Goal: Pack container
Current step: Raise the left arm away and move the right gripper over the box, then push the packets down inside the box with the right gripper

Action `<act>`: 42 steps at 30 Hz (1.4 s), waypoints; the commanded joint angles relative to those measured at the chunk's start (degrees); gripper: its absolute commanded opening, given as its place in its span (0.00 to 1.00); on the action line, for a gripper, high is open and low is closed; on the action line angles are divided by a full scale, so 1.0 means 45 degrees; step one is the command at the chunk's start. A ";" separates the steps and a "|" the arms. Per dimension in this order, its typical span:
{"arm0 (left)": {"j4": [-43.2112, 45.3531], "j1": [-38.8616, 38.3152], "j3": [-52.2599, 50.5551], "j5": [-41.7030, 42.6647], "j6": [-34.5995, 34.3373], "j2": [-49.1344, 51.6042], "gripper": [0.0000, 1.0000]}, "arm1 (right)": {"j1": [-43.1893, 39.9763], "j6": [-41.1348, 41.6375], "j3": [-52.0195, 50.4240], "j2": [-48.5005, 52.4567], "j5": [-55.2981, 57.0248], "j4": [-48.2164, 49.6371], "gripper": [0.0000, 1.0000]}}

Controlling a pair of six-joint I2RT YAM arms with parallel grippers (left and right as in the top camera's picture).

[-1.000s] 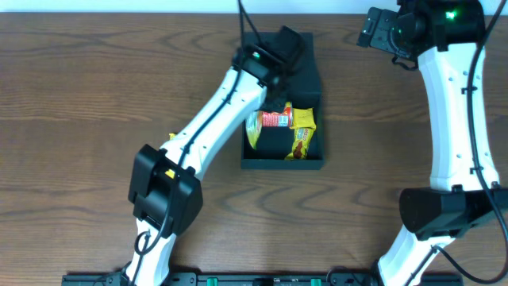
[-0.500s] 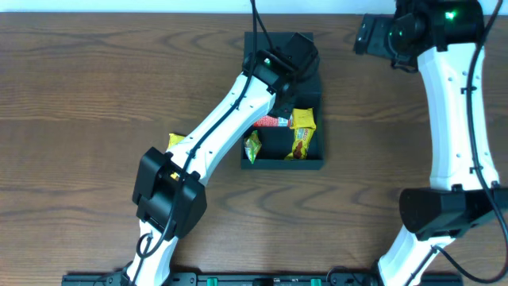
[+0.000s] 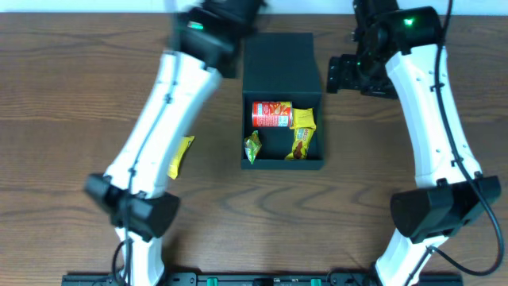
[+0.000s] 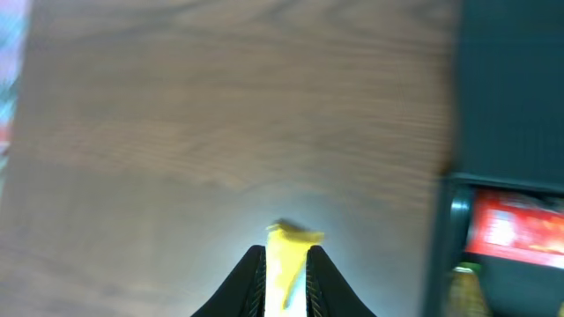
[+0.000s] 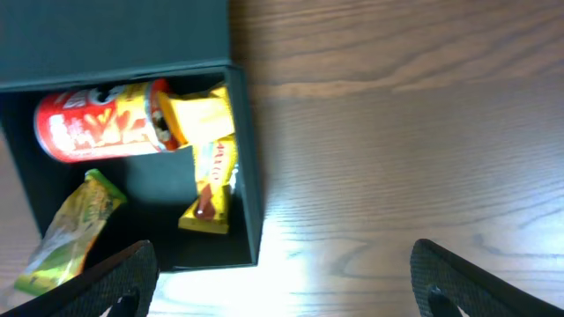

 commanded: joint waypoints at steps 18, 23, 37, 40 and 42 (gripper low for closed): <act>-0.1316 0.5906 -0.0010 0.5795 0.4172 -0.1268 0.95 | 0.4993 0.3599 -0.4707 -0.3133 0.0879 0.1253 0.98; -0.0937 0.5887 -0.1010 0.7208 0.5241 -0.1219 0.95 | 0.6013 0.3415 -0.6358 -0.2973 -0.1443 0.3866 0.86; -0.0418 0.5867 -0.1797 0.7427 0.5197 -0.1219 0.96 | 0.7538 0.2744 -0.7465 -0.2021 -0.0996 0.5659 0.57; -0.0418 0.5867 -0.1797 0.7427 0.5197 -0.1219 0.95 | 0.7533 0.2749 -0.7679 -0.1753 -0.0602 0.5858 0.48; -0.0423 0.5867 -0.1797 0.7431 0.5192 -0.1219 0.95 | 0.7529 0.2749 -0.7694 -0.1647 -0.0364 0.5931 0.47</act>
